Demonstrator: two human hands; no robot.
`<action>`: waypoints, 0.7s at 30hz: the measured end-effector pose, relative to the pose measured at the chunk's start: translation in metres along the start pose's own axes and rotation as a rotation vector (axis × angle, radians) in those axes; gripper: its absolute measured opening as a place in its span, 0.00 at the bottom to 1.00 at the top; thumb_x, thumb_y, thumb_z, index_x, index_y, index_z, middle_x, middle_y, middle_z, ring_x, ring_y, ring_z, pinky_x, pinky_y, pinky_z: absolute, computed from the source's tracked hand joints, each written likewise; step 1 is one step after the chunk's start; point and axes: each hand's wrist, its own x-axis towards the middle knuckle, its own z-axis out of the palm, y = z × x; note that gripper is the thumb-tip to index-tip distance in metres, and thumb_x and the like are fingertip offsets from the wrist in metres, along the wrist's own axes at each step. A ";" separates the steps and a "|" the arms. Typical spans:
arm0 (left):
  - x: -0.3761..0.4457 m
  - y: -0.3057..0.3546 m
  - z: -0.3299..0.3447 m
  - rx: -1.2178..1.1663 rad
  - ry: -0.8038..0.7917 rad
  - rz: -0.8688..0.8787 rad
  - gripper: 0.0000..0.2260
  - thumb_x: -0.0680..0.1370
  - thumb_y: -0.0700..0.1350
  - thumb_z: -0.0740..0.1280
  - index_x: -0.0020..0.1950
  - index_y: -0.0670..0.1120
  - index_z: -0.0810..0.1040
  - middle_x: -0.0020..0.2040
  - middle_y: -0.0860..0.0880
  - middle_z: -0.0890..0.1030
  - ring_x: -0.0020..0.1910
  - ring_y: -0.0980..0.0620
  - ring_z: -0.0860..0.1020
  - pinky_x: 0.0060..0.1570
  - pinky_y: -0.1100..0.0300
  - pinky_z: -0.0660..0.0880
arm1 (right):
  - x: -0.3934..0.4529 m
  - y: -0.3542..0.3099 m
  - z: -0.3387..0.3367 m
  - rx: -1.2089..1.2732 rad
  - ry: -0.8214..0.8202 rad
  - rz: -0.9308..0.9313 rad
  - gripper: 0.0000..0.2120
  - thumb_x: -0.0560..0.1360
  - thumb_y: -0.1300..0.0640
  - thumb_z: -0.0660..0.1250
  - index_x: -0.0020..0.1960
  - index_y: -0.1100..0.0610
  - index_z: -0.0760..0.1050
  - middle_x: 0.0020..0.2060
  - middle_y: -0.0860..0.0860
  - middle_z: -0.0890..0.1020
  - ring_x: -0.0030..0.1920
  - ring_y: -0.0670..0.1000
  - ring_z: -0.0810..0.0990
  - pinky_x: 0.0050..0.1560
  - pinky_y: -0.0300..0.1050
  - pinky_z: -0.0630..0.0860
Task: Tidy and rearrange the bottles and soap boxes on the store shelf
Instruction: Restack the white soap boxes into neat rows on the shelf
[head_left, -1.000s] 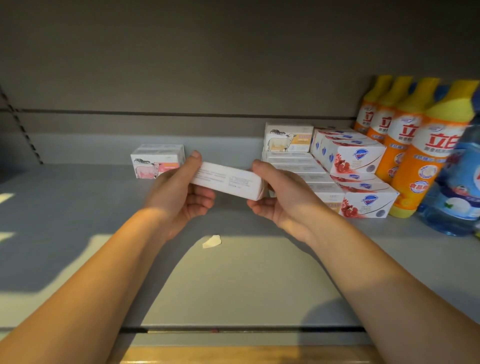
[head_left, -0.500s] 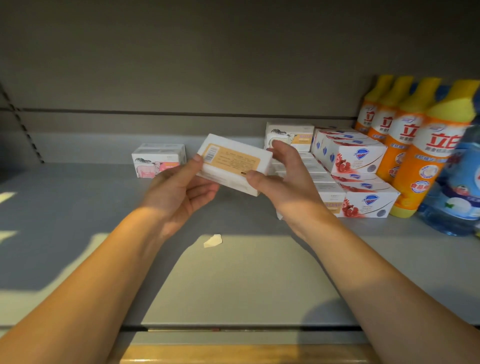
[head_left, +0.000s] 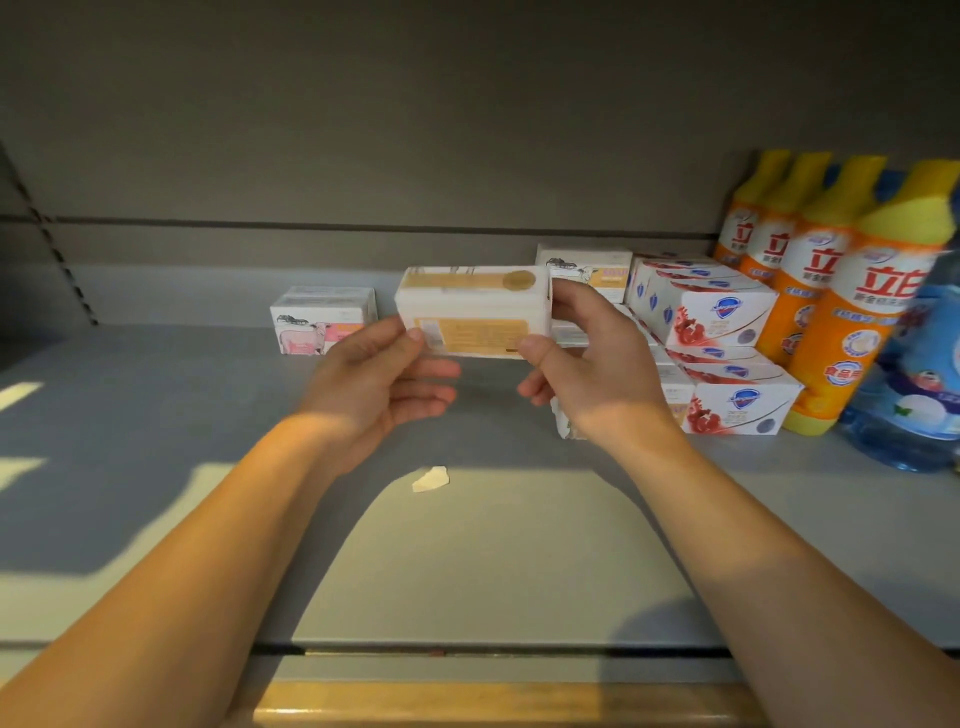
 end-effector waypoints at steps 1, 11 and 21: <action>0.000 0.002 -0.001 -0.093 -0.046 -0.037 0.10 0.82 0.44 0.59 0.47 0.45 0.77 0.43 0.40 0.85 0.32 0.47 0.83 0.32 0.60 0.79 | 0.001 0.000 -0.001 -0.007 -0.005 -0.028 0.19 0.74 0.66 0.69 0.57 0.45 0.74 0.54 0.42 0.80 0.29 0.50 0.83 0.30 0.39 0.78; 0.005 -0.003 -0.002 -0.145 0.028 -0.008 0.13 0.80 0.52 0.62 0.64 0.57 0.77 0.47 0.45 0.83 0.33 0.47 0.83 0.34 0.56 0.80 | 0.001 0.004 0.005 0.015 -0.077 0.055 0.08 0.68 0.42 0.67 0.47 0.38 0.77 0.52 0.31 0.78 0.47 0.43 0.81 0.55 0.49 0.80; 0.005 -0.007 0.000 -0.059 -0.066 0.112 0.16 0.77 0.36 0.66 0.65 0.41 0.74 0.55 0.42 0.83 0.54 0.43 0.82 0.49 0.56 0.80 | 0.000 0.007 -0.001 -0.013 -0.132 -0.080 0.31 0.70 0.72 0.68 0.64 0.43 0.71 0.64 0.50 0.75 0.59 0.48 0.80 0.61 0.49 0.77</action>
